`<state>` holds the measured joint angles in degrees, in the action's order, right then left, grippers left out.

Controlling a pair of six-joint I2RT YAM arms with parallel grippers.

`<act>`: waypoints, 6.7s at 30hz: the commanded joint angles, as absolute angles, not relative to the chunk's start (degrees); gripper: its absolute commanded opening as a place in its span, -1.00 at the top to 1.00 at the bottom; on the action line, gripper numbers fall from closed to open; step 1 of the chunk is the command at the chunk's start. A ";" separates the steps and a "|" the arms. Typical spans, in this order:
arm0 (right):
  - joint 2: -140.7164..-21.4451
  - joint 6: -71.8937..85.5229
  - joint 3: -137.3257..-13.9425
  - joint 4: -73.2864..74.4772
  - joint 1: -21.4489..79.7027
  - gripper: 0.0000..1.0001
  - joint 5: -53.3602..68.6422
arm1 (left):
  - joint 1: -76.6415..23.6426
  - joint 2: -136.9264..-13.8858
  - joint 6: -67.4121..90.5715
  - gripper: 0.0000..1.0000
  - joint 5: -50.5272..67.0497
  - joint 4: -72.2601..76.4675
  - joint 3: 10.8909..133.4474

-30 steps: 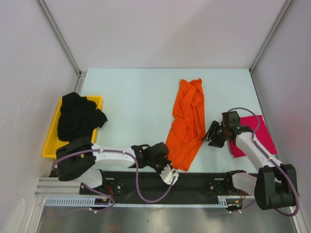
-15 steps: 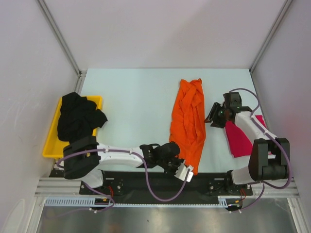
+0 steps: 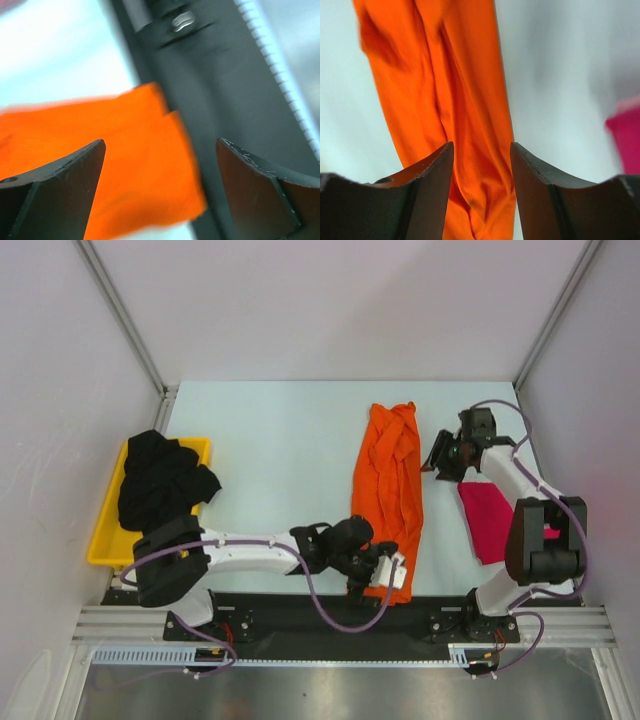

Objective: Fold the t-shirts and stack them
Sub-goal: Fold the tshirt

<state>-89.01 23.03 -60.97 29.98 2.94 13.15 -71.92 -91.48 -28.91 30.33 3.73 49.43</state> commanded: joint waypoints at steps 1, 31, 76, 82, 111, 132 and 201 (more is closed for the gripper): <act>-94.10 21.71 -72.12 26.46 0.97 -0.09 14.41 | -64.44 -89.30 -28.74 -0.93 26.03 -5.51 57.02; -145.98 40.60 -120.59 14.33 1.14 0.01 10.46 | -33.05 -150.73 18.09 -0.61 17.93 -21.36 137.64; -128.88 33.61 -117.88 14.29 3.87 -0.65 3.70 | -21.88 -131.25 0.18 -1.00 16.88 -25.04 130.00; -105.85 27.87 -94.16 21.35 4.65 -0.67 -1.93 | -23.54 -116.32 -11.59 -1.00 20.91 -30.66 116.32; -62.75 39.02 -29.54 29.10 25.84 -0.25 14.15 | -68.02 -93.51 -37.00 -0.70 16.44 -23.04 56.18; -63.20 34.72 -30.68 35.33 26.19 1.00 13.79 | -68.38 -94.75 -36.21 0.99 11.33 -19.06 53.61; -84.56 30.40 -54.33 28.84 15.55 -0.17 13.44 | -48.51 -98.08 -37.62 -0.29 19.25 -26.10 69.61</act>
<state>-88.66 28.36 -57.19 29.80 15.05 11.99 -46.94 -102.98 -30.30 16.19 -30.50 71.26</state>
